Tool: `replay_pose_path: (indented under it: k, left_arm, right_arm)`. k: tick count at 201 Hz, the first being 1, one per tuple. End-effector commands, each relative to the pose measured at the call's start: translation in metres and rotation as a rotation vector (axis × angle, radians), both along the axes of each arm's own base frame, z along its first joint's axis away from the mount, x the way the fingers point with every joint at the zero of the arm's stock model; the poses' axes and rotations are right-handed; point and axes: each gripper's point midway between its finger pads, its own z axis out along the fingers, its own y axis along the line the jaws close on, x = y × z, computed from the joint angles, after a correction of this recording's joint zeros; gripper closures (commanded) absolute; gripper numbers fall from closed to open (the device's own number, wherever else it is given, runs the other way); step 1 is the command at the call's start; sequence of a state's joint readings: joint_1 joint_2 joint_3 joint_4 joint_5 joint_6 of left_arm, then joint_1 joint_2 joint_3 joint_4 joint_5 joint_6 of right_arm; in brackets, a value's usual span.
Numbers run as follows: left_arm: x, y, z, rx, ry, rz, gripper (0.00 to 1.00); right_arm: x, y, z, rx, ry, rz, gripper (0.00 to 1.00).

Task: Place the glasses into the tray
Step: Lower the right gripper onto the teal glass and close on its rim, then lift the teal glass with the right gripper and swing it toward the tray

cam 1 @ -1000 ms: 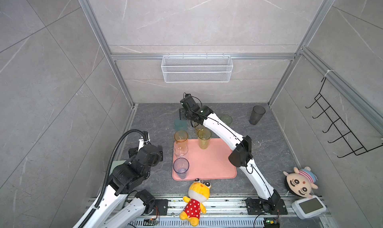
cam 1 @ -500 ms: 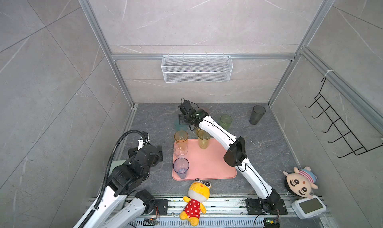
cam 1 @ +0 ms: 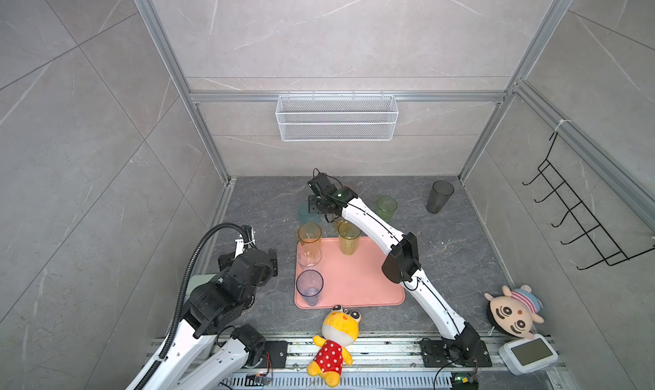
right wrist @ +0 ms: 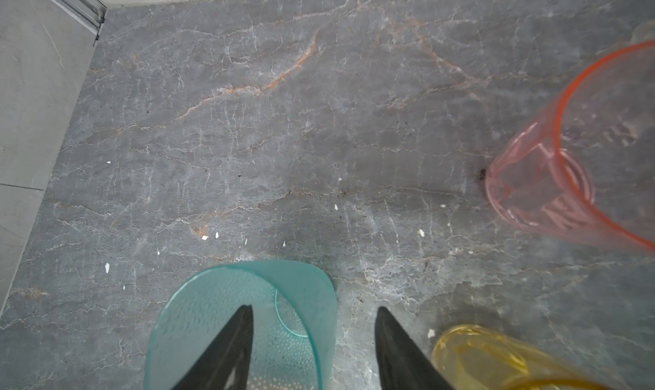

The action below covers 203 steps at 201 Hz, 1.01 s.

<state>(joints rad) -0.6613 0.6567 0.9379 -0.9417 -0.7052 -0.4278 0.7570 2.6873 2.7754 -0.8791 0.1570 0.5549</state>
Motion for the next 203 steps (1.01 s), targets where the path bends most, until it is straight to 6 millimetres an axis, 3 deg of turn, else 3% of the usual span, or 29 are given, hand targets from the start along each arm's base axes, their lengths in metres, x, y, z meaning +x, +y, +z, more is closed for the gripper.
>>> replay_pose_path:
  k: [1, 117, 203]
  left_arm:
    - [0.0, 0.001, 0.003, -0.023, -0.021, 0.017, 0.02]
    - [0.0, 0.001, 0.002, -0.023, -0.021, 0.018, 0.02]
    - [-0.001, 0.001, 0.004, -0.021, -0.029, 0.013, 0.02]
  right_arm:
    - [-0.001, 0.0, -0.01, 0.003, 0.027, -0.006, 0.46]
    - [0.002, -0.001, -0.016, 0.015, 0.043, -0.007, 0.82]
    - [0.001, 0.001, 0.012, 0.046, 0.01, 0.009, 1.0]
